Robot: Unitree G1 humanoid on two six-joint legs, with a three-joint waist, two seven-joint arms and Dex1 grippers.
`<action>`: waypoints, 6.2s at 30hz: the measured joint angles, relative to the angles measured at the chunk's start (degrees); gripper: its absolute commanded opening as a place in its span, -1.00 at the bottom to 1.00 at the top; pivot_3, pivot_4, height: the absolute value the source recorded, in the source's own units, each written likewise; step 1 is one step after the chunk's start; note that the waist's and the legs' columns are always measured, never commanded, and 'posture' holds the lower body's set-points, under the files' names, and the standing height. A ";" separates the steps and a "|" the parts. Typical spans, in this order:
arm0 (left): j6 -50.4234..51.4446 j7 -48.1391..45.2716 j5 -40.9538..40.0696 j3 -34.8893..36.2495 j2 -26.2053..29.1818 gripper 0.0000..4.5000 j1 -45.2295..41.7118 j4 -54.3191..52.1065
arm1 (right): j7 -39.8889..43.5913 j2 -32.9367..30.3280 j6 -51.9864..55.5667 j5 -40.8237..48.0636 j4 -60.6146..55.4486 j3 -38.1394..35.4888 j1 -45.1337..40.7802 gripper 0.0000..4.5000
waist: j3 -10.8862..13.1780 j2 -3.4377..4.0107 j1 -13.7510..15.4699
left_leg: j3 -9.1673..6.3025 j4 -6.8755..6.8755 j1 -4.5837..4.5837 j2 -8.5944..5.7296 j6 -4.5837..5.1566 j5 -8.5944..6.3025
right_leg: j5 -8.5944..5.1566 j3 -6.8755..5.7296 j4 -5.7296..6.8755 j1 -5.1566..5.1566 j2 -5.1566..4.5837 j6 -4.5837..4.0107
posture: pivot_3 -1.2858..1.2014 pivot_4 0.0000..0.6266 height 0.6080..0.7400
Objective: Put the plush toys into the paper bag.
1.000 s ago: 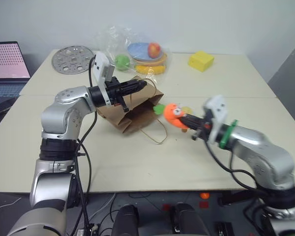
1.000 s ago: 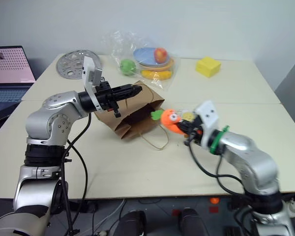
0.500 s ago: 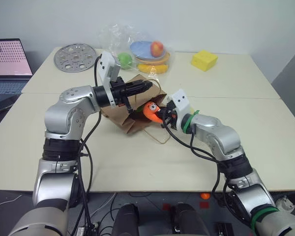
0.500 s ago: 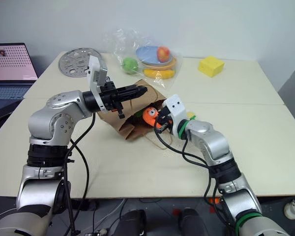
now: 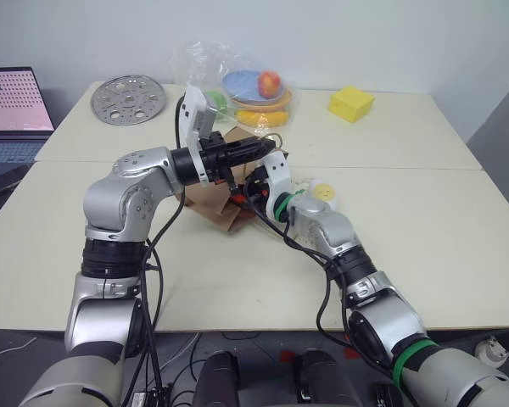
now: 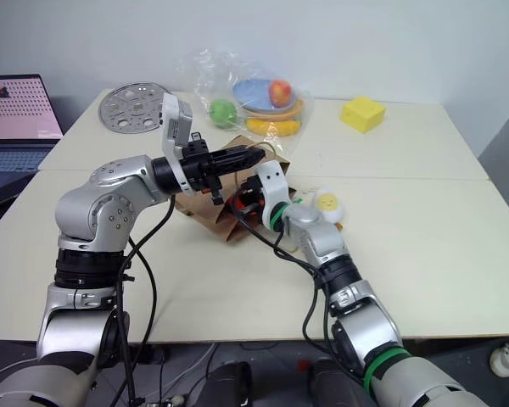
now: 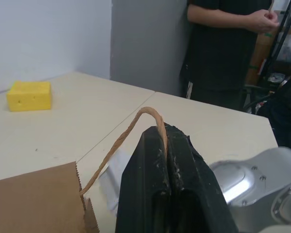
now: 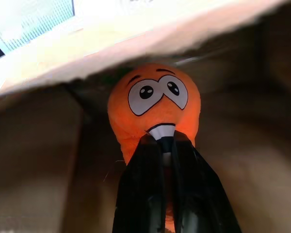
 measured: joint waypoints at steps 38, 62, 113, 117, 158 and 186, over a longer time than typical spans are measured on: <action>-3.03 -1.33 0.39 0.38 3.16 -1.00 1.11 1.83 | -7.66 -18.61 8.03 -8.66 -30.03 -3.19 25.23 0.98 | 0.00 0.00 -0.01 | 0.12 -0.04 0.20 -0.02 -0.01 -0.01 | -0.06 0.13 -0.03 0.08 -0.01 -0.03 | 0.03 -0.52 1.00; -3.07 -0.23 1.29 0.49 3.68 -1.00 0.90 1.88 | 5.68 -23.69 8.39 -0.15 -46.20 -3.76 33.49 -0.99 | 0.01 0.00 0.08 | 0.07 -0.02 0.23 0.00 -0.02 -0.01 | -0.09 0.10 0.00 0.14 -0.01 0.03 | 0.03 -0.52 1.00; 0.98 -2.58 -1.22 -0.05 3.90 -1.00 1.80 -2.66 | -1.13 0.72 -16.15 -3.34 24.06 -7.74 -4.55 -0.88 | 0.02 0.03 -0.22 | 0.10 -0.05 0.25 0.01 -0.05 -0.03 | -0.08 0.10 0.04 0.13 0.00 0.01 | 0.03 -0.52 1.00; 0.98 -2.61 -1.22 -0.04 3.97 -1.00 1.81 -2.66 | -0.81 0.51 -16.44 -4.05 23.77 -7.72 -4.28 -0.31 | 0.02 0.03 -0.22 | 0.08 -0.05 0.25 0.02 -0.05 -0.03 | -0.07 0.08 0.06 0.13 0.00 0.01 | 0.03 -0.52 1.00; -0.27 -1.26 -1.17 -0.13 2.68 -1.00 3.04 -2.37 | 9.61 -20.09 8.80 -9.83 -35.52 12.90 25.81 -0.54 | 0.03 0.02 0.10 | 0.09 -0.01 0.27 0.00 -0.19 -0.12 | -0.15 0.11 -0.09 0.18 -0.01 0.02 | 0.03 -0.52 1.00; -14.66 1.28 6.36 2.76 2.76 -1.00 -7.31 17.63 | 9.18 -15.87 -1.78 -4.75 -47.74 2.72 12.16 -0.99 | 0.07 -0.01 0.27 | 0.07 -0.02 0.15 0.00 -0.21 -0.13 | -0.13 0.04 -0.01 0.09 0.01 0.05 | 0.03 -0.52 1.00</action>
